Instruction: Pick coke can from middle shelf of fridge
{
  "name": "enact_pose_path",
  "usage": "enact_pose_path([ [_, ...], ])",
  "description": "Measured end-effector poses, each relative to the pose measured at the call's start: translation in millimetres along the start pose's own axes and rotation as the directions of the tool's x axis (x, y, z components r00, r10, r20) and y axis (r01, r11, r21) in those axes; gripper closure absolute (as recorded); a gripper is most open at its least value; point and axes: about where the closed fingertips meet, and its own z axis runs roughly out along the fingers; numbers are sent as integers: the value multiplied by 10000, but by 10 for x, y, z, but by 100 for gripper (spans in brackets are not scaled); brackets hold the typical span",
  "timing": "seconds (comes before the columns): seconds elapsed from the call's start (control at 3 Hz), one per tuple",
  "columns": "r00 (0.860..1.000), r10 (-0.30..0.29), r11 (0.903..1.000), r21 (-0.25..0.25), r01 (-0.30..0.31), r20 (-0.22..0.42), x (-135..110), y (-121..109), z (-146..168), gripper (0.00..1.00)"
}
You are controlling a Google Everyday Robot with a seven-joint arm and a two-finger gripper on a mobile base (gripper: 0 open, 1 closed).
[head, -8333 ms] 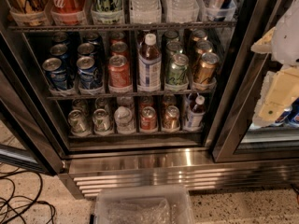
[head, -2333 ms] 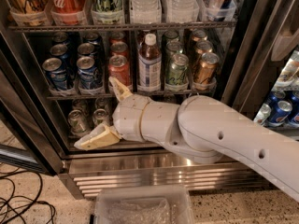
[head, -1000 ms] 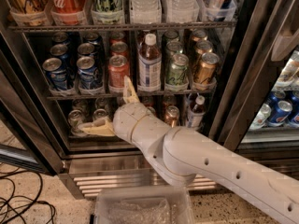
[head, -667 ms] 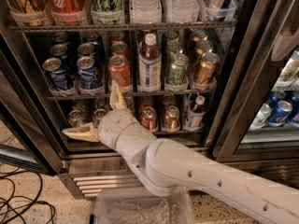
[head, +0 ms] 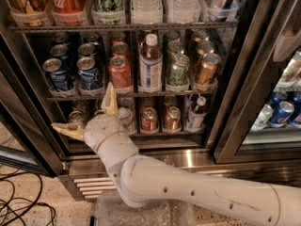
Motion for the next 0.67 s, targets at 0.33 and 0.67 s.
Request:
enact_pose_path([
  [0.33,9998,-87,9968,787,100,-167,50,-191,6,0],
  [0.67,9998,-83,9969,786,96,-170,50,-191,6,0],
])
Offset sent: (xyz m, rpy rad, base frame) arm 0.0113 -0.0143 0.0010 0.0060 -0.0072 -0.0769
